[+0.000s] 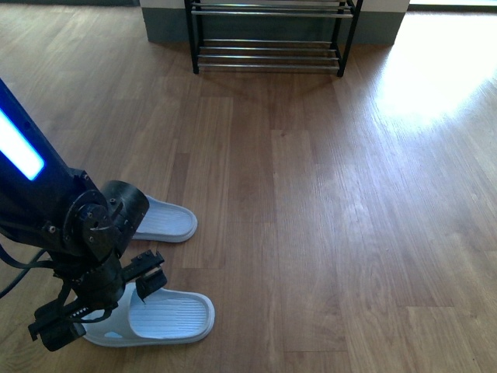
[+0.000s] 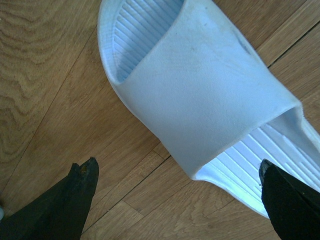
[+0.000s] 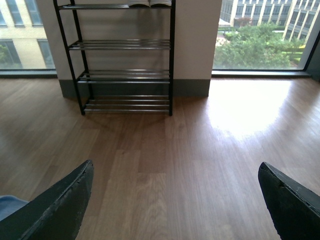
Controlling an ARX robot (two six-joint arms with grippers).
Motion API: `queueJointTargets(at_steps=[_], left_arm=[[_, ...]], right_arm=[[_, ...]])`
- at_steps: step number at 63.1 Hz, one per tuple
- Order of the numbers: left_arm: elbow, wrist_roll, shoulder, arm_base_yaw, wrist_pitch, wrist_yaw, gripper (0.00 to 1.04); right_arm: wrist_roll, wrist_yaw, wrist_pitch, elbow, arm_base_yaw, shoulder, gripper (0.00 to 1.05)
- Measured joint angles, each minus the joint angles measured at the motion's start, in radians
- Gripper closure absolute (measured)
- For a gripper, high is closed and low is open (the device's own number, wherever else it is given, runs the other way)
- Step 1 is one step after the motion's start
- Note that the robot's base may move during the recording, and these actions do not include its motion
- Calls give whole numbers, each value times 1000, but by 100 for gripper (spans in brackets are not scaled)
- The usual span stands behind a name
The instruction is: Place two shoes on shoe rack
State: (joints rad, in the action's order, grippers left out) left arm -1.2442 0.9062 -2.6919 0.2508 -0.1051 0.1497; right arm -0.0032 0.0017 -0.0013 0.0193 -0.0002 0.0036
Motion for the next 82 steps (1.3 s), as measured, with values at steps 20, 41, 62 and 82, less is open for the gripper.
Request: queueJointTargets(at_steps=[20, 41, 62, 82], left_arm=[[-129, -47, -113, 0, -108, 7, 9], [-180, -58, -167, 2, -153, 10, 13], [-197, -65, -195, 1, -176, 25, 65], [-178, -73, -185, 2, -150, 58, 103]], right_arm=[[0, 0, 0, 0, 0, 0, 9], [0, 0, 0, 0, 0, 0, 9], [0, 0, 0, 0, 0, 0, 9], [0, 0, 0, 0, 0, 0, 9]])
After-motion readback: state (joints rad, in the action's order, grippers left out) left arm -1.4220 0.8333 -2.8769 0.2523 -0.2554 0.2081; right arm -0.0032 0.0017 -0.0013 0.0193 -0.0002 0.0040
